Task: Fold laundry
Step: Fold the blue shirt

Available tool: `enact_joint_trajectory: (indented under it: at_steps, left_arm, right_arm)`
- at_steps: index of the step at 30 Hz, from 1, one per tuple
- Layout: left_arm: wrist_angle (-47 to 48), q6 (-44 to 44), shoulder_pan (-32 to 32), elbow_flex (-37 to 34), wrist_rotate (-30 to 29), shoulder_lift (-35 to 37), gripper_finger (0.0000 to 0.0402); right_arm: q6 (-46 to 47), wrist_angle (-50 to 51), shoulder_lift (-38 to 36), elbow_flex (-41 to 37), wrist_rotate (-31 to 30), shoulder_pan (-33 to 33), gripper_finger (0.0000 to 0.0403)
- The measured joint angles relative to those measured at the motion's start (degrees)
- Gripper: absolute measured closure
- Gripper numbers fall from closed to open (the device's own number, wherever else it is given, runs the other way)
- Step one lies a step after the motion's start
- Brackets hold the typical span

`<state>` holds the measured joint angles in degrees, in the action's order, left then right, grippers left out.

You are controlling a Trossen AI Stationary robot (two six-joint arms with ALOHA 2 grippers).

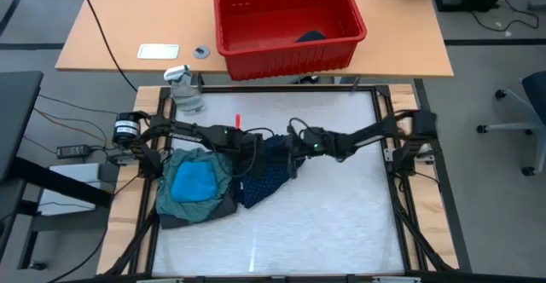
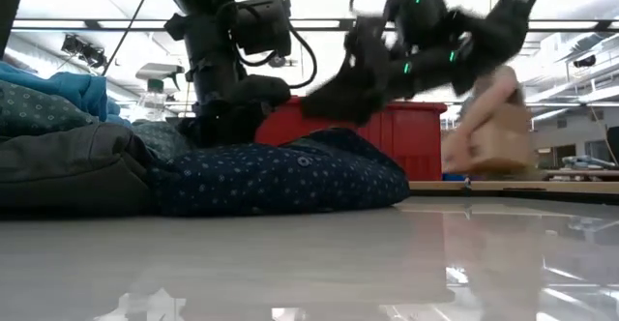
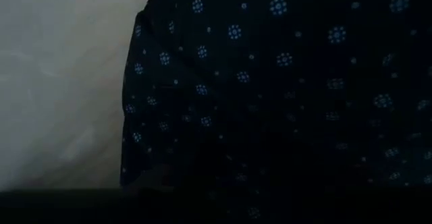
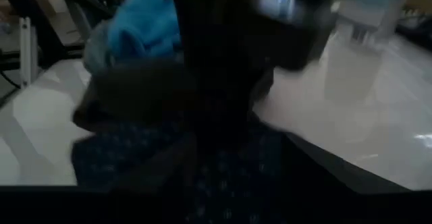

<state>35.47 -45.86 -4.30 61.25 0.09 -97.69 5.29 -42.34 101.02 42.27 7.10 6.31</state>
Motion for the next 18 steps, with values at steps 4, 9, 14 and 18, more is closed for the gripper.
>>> enact_joint_trajectory:
  at_steps: [4, 9, 14, 18]
  left_arm:
    - [-1.0, 1.1, 0.0, -0.8, 0.0, 0.0, 0.0247]
    - [-5.4, 2.0, -0.5, -3.3, 1.8, -0.4, 0.0247]
    - [-16.7, 0.5, -0.7, -7.1, 3.9, -0.5, 0.0247]
    - [-26.1, -0.5, -1.1, -8.5, 3.0, -1.2, 0.0247]
  right_arm:
    - [1.3, -6.9, 9.8, 0.0, 0.3, 0.2, 0.0195]
    - [5.6, -8.3, 16.2, 0.2, 3.2, 1.2, 0.0217]
    - [12.4, 0.8, 13.8, 0.2, 4.3, 1.8, 0.0241]
    - [11.0, 12.0, 7.0, -1.1, 2.8, 1.9, 0.0258]
